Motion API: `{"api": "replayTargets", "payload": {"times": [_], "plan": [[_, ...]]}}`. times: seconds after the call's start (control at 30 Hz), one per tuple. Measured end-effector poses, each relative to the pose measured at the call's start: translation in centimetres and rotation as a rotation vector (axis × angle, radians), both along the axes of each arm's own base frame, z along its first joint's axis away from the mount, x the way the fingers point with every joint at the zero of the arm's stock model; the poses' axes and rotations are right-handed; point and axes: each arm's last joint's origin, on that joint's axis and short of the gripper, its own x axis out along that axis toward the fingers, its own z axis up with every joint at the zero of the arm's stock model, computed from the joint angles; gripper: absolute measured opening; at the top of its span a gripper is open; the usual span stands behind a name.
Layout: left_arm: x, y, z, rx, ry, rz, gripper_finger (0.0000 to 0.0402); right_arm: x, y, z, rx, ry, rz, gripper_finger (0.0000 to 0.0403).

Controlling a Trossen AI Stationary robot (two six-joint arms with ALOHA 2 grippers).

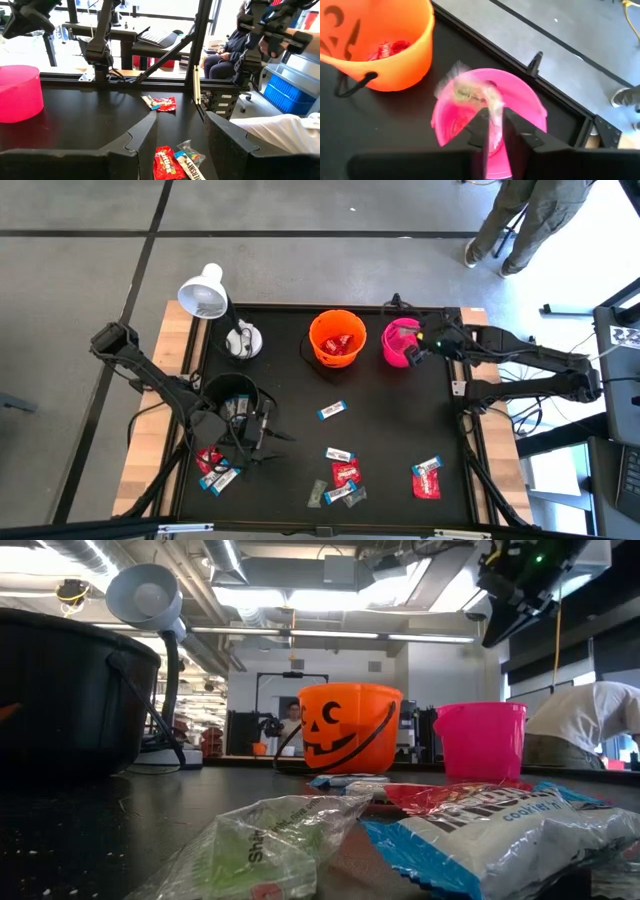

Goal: Sort candy
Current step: Put the green candy into the pink bucket, then put the white candy into the black bucket

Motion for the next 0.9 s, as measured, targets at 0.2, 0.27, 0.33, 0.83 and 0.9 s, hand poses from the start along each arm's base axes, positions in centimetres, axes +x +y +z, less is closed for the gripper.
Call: {"api": "replayTargets", "payload": {"times": [0.2, 0.27, 0.33, 0.83, 0.9], "plan": [[0.0, 0.0, 0.0, -0.001, 0.000, 0.000, 0.0151, -0.3, -0.8, -0.1, 0.047, 0.005, 0.011, 0.0131], [0.0, 0.0, 0.0, -0.003, 0.000, 0.000, 0.0151, -0.2, -0.7, -0.1, 0.101, -0.011, 0.061, 0.0154], [0.0, -0.1, 0.0, -0.002, 0.001, -0.002, 0.0151, 0.0, -0.4, -0.2, 0.176, -0.040, 0.129, 0.0168], [0.0, -0.1, 0.0, -0.002, 0.000, 0.003, 0.0151, 1.8, 8.2, -0.1, 0.342, -0.087, 0.623, 0.0177], [0.0, -0.1, 0.0, -0.002, 0.000, 0.003, 0.0151, 1.8, 10.0, -0.4, 0.348, -0.068, 0.677, 0.0177]]}}
